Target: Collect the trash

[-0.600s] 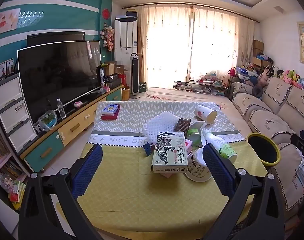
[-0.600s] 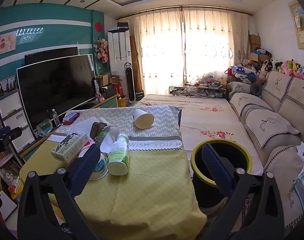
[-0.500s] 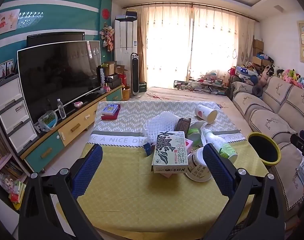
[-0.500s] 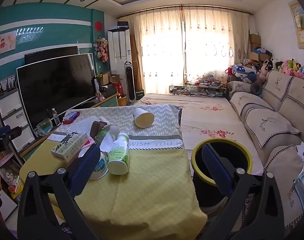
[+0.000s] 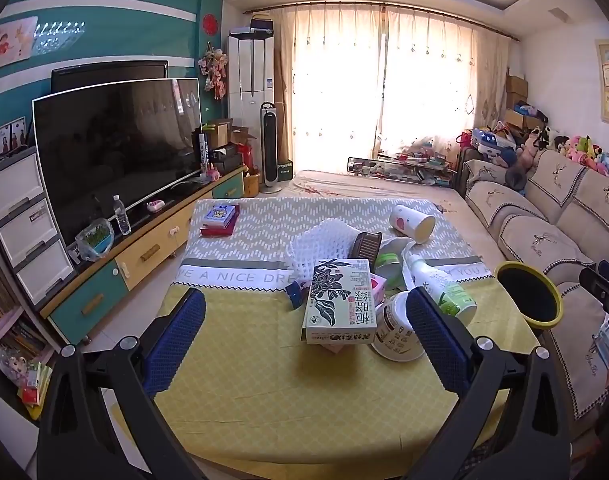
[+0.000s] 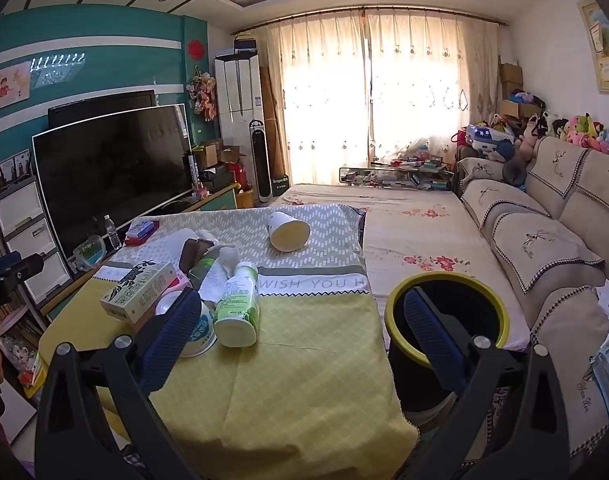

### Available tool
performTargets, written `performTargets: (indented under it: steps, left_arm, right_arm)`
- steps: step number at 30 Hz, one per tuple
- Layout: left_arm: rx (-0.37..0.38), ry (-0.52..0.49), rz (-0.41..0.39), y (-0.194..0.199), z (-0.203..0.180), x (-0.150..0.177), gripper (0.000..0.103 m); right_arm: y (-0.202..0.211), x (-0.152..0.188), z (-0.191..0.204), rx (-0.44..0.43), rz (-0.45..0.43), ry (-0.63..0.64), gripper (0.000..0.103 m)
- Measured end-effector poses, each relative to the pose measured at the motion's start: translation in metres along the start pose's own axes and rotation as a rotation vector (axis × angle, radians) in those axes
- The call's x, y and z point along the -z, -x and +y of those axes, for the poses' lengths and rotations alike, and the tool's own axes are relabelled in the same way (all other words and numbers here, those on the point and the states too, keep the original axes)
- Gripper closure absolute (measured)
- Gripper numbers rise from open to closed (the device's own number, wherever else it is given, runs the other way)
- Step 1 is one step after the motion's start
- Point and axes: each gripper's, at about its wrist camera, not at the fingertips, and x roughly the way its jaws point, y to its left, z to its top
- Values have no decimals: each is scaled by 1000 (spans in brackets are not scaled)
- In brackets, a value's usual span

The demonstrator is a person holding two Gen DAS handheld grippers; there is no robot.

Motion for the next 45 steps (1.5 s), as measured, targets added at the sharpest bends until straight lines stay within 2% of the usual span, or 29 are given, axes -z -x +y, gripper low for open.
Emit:
performTargets:
  steps: [45]
  left_arm:
    - [21, -15, 15, -4, -7, 0, 4]
  right_arm:
    - [-9, 4, 1, -8, 20, -13, 6]
